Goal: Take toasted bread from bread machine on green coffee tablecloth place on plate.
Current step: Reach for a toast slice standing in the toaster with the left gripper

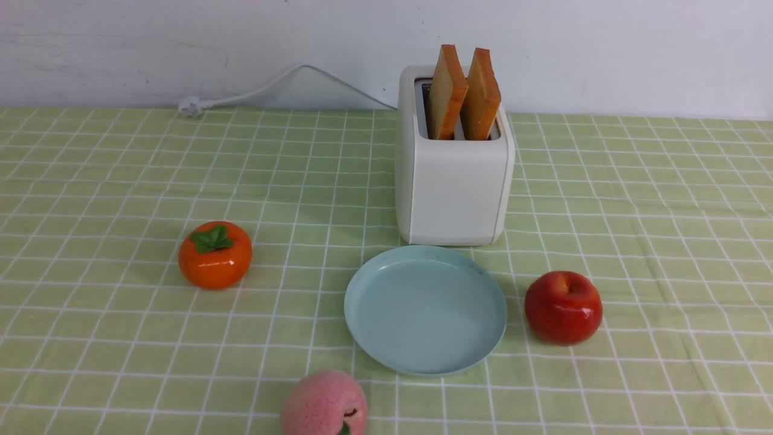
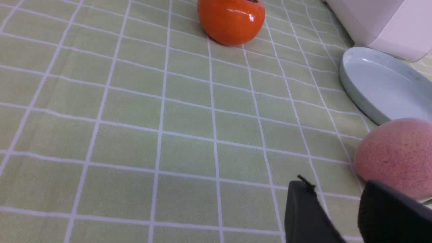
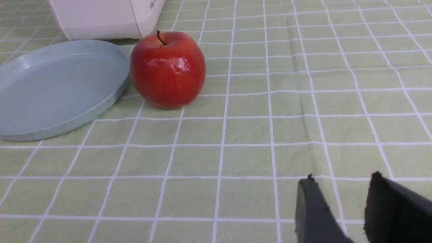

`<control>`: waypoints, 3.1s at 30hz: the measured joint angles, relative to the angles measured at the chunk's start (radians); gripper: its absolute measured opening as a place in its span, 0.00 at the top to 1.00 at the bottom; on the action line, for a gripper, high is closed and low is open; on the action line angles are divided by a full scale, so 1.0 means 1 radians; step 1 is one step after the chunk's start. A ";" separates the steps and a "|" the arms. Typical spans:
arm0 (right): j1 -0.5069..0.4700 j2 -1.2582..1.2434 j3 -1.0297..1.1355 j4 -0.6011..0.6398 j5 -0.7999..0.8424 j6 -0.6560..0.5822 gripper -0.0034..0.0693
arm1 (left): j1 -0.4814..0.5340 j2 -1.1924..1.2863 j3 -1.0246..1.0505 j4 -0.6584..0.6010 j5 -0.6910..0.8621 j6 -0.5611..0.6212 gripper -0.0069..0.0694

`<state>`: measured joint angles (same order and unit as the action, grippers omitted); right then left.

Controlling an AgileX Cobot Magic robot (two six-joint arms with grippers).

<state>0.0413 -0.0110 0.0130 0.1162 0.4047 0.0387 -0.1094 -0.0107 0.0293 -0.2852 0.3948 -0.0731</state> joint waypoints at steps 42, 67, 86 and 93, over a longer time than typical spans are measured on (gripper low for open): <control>0.000 0.000 0.000 0.000 0.000 0.000 0.62 | 0.000 0.000 0.000 -0.549 -0.541 -0.113 0.60; 0.000 0.000 0.014 0.062 -0.153 0.048 0.62 | 0.000 0.330 -0.411 -0.438 -0.105 0.361 0.93; 0.000 0.153 -0.392 0.239 0.114 -0.016 0.80 | -0.406 1.068 -0.783 -0.810 -0.384 0.920 0.93; 0.000 0.257 -0.546 0.309 0.297 -0.275 0.84 | -0.601 1.405 -0.988 -0.844 -0.672 1.009 0.86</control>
<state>0.0413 0.2460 -0.5326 0.4250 0.7018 -0.2365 -0.7104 1.3942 -0.9584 -1.1294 -0.2769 0.9359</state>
